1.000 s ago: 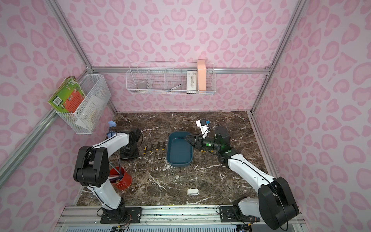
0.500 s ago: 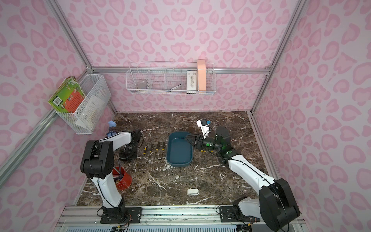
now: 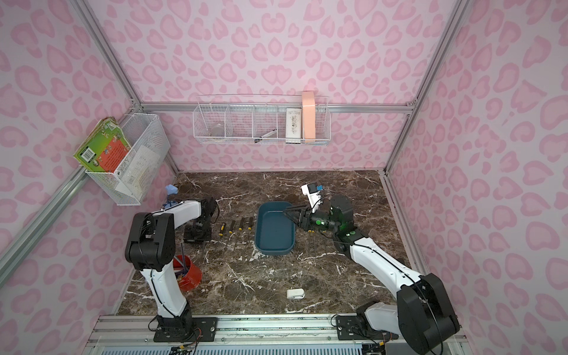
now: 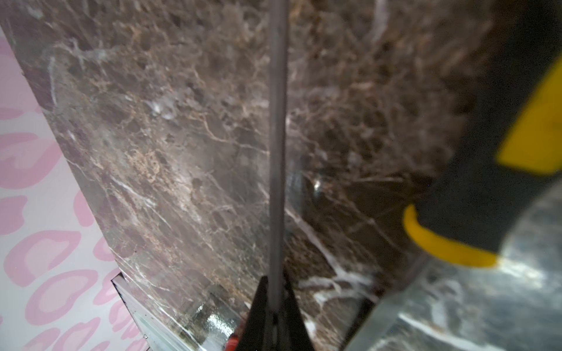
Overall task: Take the file tool out of the storage box
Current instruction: Place the file tool at the center of the board.
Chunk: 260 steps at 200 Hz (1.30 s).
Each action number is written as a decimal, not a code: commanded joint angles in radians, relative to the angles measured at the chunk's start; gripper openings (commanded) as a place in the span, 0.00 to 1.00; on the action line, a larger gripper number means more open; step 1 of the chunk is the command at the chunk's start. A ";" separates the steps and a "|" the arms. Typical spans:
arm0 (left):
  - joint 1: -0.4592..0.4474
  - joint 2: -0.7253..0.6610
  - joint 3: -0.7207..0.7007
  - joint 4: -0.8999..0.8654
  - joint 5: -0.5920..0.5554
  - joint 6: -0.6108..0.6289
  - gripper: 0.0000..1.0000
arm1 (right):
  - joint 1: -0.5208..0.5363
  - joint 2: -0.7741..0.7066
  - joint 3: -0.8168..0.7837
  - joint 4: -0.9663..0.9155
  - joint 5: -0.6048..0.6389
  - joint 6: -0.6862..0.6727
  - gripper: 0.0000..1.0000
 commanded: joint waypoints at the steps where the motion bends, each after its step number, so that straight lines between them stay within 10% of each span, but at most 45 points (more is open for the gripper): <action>1: 0.001 0.017 0.008 -0.043 -0.022 -0.010 0.00 | 0.001 -0.002 0.002 0.021 -0.014 -0.002 0.32; 219: -0.088 -0.152 0.013 0.038 0.053 -0.038 0.28 | 0.001 -0.009 -0.003 0.044 0.001 -0.027 0.38; 237: -0.158 -0.199 0.061 0.087 0.140 -0.009 0.33 | 0.001 -0.006 0.015 0.002 0.050 -0.086 0.61; 243: -0.182 -0.216 0.079 0.108 0.181 0.010 0.34 | 0.001 -0.008 0.019 -0.012 0.076 -0.115 0.97; 260: -0.227 -0.313 0.069 0.257 0.351 0.081 0.39 | -0.005 -0.026 0.019 -0.027 0.143 -0.174 1.00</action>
